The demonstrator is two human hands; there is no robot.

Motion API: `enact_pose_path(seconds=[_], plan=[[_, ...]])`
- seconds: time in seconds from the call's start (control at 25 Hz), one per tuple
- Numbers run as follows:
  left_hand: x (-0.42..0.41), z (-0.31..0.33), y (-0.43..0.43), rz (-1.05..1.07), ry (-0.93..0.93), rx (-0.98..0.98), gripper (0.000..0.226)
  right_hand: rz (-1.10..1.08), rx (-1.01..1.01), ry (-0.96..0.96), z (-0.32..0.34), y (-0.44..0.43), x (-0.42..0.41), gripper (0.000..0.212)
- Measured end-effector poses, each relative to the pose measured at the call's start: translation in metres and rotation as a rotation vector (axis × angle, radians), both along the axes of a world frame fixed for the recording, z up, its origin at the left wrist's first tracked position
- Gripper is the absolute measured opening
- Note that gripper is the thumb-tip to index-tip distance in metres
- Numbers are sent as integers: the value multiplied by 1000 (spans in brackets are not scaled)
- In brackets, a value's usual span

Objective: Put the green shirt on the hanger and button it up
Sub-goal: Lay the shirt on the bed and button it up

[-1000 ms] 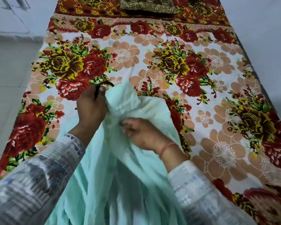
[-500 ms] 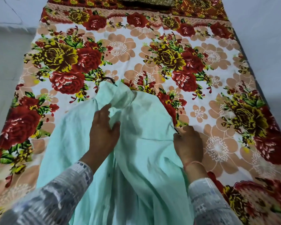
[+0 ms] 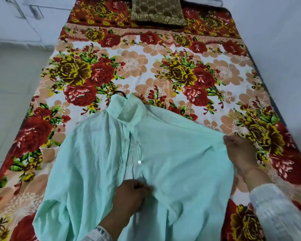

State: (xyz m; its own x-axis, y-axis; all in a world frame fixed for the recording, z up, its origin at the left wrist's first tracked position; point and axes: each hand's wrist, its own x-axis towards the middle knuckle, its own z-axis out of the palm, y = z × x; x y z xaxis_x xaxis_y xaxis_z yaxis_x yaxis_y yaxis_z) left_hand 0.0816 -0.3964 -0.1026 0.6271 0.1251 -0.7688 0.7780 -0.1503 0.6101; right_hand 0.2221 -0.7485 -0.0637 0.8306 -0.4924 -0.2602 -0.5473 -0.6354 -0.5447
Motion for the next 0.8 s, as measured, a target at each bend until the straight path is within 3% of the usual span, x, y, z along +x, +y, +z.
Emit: enact_pose_path(seconds=[0.04, 0.08, 0.24, 0.32, 0.4, 0.56, 0.68, 0.72, 0.8], plan=[[1, 1, -7, 34, -11, -57, 30, 65, -250, -31, 1, -11, 9, 34], [2, 0, -14, 85, -23, -76, 28, 97, -375, -43, -2, -18, 17, 31], [7, 3, -46, 413, -32, -305, 4, 379, -595, -169, -16, -7, 28, 42], [3, 0, -63, 473, 2, -359, 27, 575, -484, -310, -26, 25, 23, 33], [-1, 0, -79, 452, 16, -293, 36, 688, -304, -303, -28, 66, 24, 26], [4, 5, -91, 389, -4, -319, 28, 831, -75, 78, -24, 134, 58, 47], [10, -2, -79, 683, -73, -397, 17, 908, -48, 288, -31, 150, 68, 53], [11, -5, -75, 779, -98, -446, 8, 905, -35, 276, -34, 151, 64, 51], [9, -13, -70, 882, -115, -515, 16, 870, 27, 130, -36, 150, 51, 41]])
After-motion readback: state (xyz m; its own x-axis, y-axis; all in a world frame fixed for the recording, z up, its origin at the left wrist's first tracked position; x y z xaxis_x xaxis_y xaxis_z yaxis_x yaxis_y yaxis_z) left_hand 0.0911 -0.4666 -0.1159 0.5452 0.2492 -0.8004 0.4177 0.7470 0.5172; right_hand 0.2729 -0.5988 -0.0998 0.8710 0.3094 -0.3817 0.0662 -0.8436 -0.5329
